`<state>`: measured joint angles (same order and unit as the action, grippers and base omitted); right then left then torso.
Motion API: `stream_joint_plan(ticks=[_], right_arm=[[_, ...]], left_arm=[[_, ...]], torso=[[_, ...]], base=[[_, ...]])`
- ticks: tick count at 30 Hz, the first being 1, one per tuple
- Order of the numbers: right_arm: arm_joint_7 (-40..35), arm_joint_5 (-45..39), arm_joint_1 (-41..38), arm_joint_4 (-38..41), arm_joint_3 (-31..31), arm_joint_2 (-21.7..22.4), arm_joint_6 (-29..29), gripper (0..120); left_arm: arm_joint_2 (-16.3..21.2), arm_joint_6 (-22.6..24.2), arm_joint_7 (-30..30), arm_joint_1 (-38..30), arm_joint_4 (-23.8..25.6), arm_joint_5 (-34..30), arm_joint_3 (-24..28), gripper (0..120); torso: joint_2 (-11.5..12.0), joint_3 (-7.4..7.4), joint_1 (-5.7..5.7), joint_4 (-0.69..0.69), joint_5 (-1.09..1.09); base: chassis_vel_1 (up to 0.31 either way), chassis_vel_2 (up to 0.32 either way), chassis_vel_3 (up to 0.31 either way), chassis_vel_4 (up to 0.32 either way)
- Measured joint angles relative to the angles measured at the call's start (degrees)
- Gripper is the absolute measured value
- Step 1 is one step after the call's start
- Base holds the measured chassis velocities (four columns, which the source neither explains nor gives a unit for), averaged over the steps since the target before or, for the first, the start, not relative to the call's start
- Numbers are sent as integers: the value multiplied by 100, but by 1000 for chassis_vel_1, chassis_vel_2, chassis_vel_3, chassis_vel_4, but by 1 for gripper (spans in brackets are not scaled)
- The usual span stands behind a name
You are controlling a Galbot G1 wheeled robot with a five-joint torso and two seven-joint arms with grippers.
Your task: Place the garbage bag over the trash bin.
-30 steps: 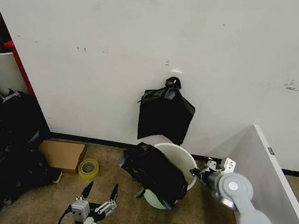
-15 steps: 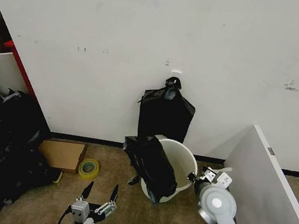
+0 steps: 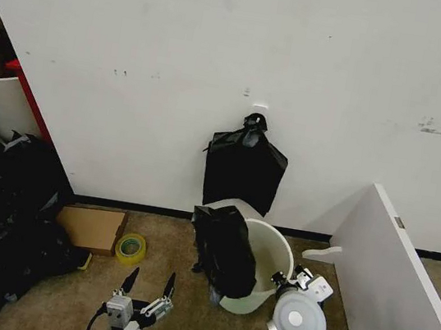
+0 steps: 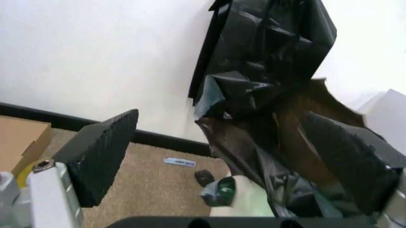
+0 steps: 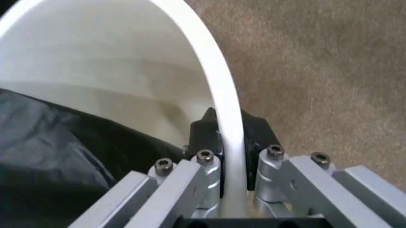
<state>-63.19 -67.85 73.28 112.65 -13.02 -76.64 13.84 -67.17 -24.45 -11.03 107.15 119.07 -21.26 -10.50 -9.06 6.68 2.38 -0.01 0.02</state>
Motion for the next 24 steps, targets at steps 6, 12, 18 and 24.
stream_joint_plan(ticks=[6,12,18,24], right_arm=[[27,126,-20,-211,74,-198,-32,3],[394,417,51,-522,99,-377,-206,3],[510,525,124,-582,101,-399,-254,3],[547,511,193,-495,91,-389,-216,4]], left_arm=[[24,-16,-7,89,16,0,-69,100],[56,-35,-23,168,52,-6,-229,100],[40,-59,-26,164,56,30,-240,100],[5,-62,-26,134,49,45,-194,100]], torso=[[0,0,0,0,1],[0,-1,0,0,2],[-1,-1,0,0,1],[-1,0,0,0,0]], base=[[0,0,0,0],[0,0,0,0],[0,0,0,0],[0,0,0,0]])
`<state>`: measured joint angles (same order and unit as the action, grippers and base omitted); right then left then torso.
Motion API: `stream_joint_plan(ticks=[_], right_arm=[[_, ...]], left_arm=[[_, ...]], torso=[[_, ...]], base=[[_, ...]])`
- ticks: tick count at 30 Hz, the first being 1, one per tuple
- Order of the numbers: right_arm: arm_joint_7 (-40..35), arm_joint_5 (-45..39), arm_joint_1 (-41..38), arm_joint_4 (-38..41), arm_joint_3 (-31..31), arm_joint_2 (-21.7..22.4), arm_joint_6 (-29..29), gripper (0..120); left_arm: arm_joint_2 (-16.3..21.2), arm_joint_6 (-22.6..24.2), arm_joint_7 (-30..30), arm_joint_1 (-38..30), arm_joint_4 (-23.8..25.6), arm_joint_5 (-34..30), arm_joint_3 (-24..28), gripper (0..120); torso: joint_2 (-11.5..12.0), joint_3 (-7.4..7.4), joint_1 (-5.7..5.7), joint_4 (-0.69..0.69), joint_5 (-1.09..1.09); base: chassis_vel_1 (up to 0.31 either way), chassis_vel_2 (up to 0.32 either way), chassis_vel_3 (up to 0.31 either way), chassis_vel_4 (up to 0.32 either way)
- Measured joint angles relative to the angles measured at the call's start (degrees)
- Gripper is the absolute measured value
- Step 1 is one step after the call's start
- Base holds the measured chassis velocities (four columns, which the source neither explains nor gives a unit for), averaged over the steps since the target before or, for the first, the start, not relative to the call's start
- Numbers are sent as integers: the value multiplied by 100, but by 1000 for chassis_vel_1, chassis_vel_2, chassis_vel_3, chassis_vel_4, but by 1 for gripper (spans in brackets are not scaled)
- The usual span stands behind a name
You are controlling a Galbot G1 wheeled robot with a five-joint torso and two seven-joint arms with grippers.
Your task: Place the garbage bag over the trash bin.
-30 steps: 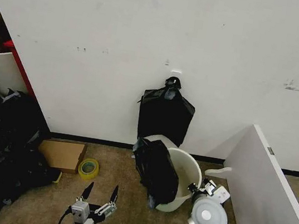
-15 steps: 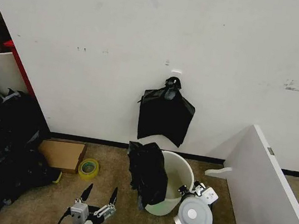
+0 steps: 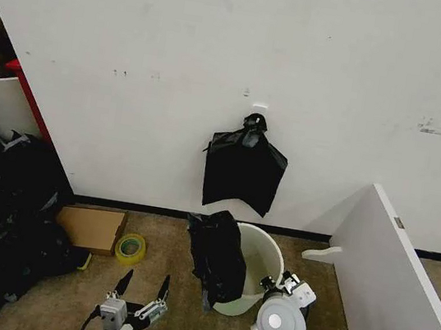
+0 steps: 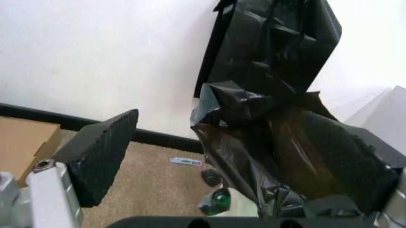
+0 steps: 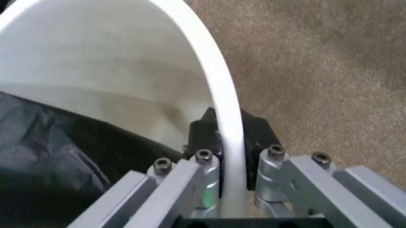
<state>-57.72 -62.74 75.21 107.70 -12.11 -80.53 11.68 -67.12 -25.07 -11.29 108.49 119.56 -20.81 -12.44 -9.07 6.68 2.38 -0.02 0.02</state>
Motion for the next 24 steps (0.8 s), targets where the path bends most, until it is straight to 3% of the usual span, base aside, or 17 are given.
stream_joint_plan(ticks=[3,6,16,24], right_arm=[[-3,-73,40,160,35,33,67,15],[-3,-97,65,252,44,60,94,25],[171,-70,235,414,1,145,84,62],[548,625,608,883,-114,452,-45,91]], left_arm=[[1,-5,0,-3,-4,1,9,100],[2,-14,0,-4,-13,2,11,100],[0,-37,1,-3,-30,1,22,100],[-2,0,-43,-17,-13,31,52,100]], torso=[[1,2,1,2,-9],[1,1,1,1,0],[1,0,1,1,-3],[1,0,1,1,-3]], base=[[0,0,0,0],[0,0,0,0],[0,0,0,0],[0,0,0,0]])
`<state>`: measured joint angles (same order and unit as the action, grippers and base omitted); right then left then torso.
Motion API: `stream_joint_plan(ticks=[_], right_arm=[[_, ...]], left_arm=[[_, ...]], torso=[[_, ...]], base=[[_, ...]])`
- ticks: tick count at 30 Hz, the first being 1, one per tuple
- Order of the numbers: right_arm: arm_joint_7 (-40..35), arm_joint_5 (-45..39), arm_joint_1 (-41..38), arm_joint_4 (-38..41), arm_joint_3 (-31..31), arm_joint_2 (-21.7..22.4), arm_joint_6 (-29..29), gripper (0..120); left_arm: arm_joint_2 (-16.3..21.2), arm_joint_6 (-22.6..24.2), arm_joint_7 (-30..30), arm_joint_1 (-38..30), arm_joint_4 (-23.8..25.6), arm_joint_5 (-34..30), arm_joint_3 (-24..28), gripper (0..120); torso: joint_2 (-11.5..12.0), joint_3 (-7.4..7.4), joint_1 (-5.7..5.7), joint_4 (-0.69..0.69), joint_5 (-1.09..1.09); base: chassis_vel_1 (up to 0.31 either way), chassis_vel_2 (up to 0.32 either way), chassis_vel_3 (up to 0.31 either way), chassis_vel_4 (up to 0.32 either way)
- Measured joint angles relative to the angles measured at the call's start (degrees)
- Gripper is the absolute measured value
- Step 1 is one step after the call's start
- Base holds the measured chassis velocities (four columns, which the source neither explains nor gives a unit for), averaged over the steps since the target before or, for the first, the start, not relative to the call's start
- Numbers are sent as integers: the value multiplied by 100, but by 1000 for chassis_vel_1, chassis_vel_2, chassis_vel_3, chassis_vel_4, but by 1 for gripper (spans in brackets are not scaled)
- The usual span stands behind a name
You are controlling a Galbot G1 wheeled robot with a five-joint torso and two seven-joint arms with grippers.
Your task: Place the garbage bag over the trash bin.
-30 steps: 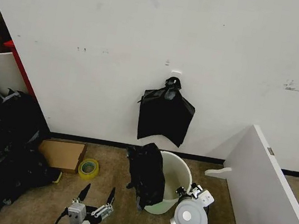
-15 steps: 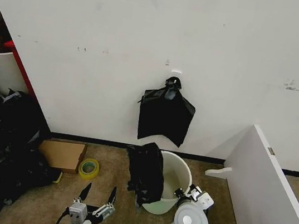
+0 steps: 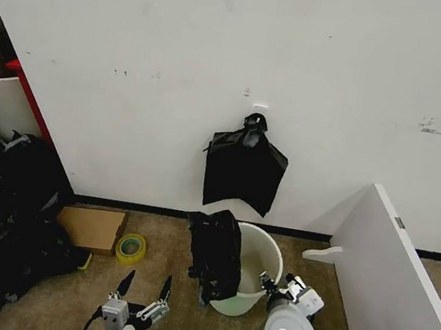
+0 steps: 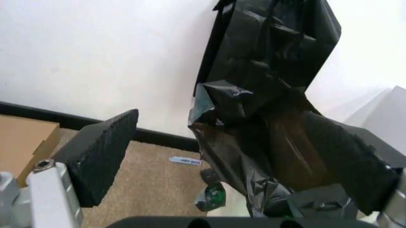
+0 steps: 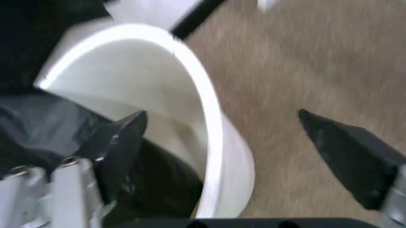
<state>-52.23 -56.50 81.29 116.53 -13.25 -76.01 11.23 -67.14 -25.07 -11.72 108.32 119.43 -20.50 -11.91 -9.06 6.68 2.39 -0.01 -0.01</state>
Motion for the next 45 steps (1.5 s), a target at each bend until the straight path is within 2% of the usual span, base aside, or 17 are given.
stream_joint_plan(ticks=[2,3,9,10,16,18,22,27,28,32,36,39,44,45], right_arm=[[24,54,24,35,-10,20,-13,93],[128,253,111,155,-50,98,-60,98],[677,1253,411,661,-113,357,-194,100],[677,1253,411,661,-113,357,-194,100],[1521,2080,778,962,-188,525,-506,100],[1649,2194,848,983,-203,546,-568,100],[2655,2915,1437,1235,-268,811,-740,100],[3545,3247,1727,1464,-362,1185,-490,100],[3843,3309,1720,1531,-349,1368,-327,100],[4260,3191,1180,1563,-142,1773,259,100],[4437,3129,636,1387,205,1939,607,100],[4419,3230,36,1023,739,2024,954,100],[4225,3311,-342,712,1095,2019,1125,98],[3997,3322,-547,525,1269,1969,1172,96]], left_arm=[[1,11,-9,-3,4,7,3,100],[14,97,-50,-25,36,32,20,100],[243,1099,-319,-249,411,-28,118,100],[243,1099,-319,-249,411,-28,118,100],[477,1836,-620,-815,540,-145,224,100],[516,1904,-645,-895,529,-173,244,100],[634,2139,-708,-1229,430,-348,289,100],[642,2166,-711,-1373,285,-428,292,100],[637,2168,-715,-1438,213,-448,292,100],[589,2180,-716,-1511,73,-448,292,100],[521,2180,-716,-1524,-25,-405,291,100],[432,2191,-722,-1502,-80,-346,290,100],[389,2201,-723,-1509,-116,-294,299,100],[364,2203,-723,-1537,-140,-249,307,100]], torso=[[0,0,0,0,0],[0,0,0,0,1],[0,0,0,0,0],[0,0,0,0,0],[0,0,0,0,1],[0,0,0,0,1],[0,0,0,-1,0],[0,0,0,0,1],[0,0,0,-1,1],[0,0,0,0,1],[0,0,0,0,1],[0,0,0,1,1],[0,0,0,1,1],[0,0,0,1,1]], base=[[0,0,0,0],[0,0,0,0],[0,0,0,0],[0,0,0,0],[0,0,0,0],[0,0,0,0],[0,0,0,0],[0,0,0,0],[0,0,0,0],[0,0,0,0],[0,0,0,0],[0,0,0,0],[0,0,0,0],[0,0,0,0]])
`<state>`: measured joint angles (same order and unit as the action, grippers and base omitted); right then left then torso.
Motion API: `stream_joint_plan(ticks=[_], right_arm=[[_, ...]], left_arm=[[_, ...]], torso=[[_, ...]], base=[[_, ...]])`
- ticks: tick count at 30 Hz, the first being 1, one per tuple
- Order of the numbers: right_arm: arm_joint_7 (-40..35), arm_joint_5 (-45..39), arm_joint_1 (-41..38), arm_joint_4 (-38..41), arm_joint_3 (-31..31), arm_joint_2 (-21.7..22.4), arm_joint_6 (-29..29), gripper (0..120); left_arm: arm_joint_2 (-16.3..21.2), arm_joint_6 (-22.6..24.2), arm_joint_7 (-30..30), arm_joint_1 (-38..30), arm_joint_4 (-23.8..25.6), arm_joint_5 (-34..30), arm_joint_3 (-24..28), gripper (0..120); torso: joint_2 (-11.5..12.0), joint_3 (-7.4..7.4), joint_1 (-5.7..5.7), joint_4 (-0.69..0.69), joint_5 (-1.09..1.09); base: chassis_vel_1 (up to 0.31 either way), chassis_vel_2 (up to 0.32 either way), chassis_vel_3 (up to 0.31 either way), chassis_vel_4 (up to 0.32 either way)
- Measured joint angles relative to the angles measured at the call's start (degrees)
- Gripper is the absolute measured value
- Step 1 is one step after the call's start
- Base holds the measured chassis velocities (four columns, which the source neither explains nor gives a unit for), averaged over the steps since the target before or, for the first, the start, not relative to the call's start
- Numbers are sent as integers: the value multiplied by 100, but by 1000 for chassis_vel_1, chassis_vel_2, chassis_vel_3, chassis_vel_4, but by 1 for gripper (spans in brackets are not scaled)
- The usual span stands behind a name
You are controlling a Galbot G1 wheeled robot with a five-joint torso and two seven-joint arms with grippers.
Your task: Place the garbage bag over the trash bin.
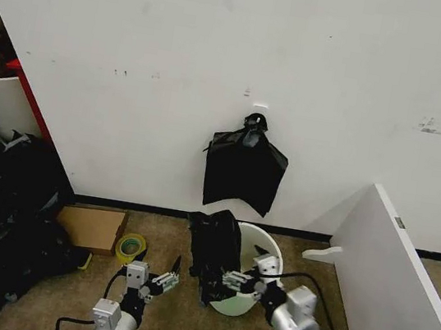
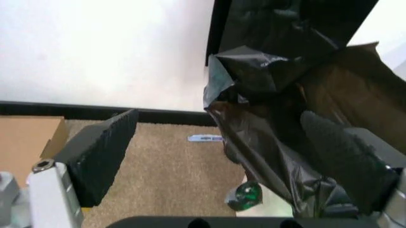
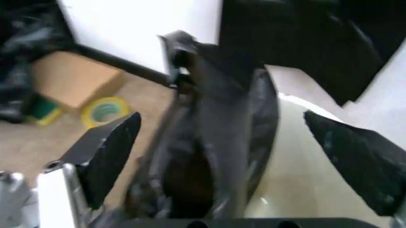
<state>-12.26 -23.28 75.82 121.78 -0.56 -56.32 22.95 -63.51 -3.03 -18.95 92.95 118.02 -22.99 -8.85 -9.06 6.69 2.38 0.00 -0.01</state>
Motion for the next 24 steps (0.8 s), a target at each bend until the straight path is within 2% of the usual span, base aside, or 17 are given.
stream_joint_plan(ticks=[1,2,3,10,12,18,20,21,24], right_arm=[[-128,-10,-83,-78,66,-38,20,94],[-373,-73,-217,-200,163,-130,68,86],[-373,-73,-217,-200,163,-130,68,86],[-590,71,-368,-376,321,-238,76,57],[-595,77,-378,-387,326,-237,73,53],[-658,65,-427,-385,339,-215,83,29],[-667,63,-426,-384,339,-215,83,27],[-701,48,-410,-371,332,-216,82,19],[-739,24,-361,-340,306,-219,77,5]], left_arm=[[-18,0,0,-13,-8,18,2,100],[-77,9,5,-43,-31,54,8,100],[-77,9,5,-43,-31,54,8,100],[-132,125,-7,-255,-185,97,57,100],[-124,161,-14,-298,-191,91,64,100],[-37,862,-58,-756,-169,-175,172,100],[-34,886,-60,-789,-171,-193,180,100],[-11,1020,-76,-975,-200,-306,227,100],[40,1251,-135,-1263,-256,-542,387,100]], torso=[[0,0,0,0,0],[0,0,0,0,0],[0,0,0,0,0],[0,0,0,-1,2],[0,0,0,-2,1],[0,0,0,-1,1],[0,0,0,-1,1],[0,0,0,-1,1],[0,0,0,-1,0]], base=[[0,0,0,0],[0,0,0,0],[0,0,0,0],[0,0,0,0],[0,0,0,0],[0,0,0,0],[0,0,0,0],[0,0,0,0],[0,0,0,0]])
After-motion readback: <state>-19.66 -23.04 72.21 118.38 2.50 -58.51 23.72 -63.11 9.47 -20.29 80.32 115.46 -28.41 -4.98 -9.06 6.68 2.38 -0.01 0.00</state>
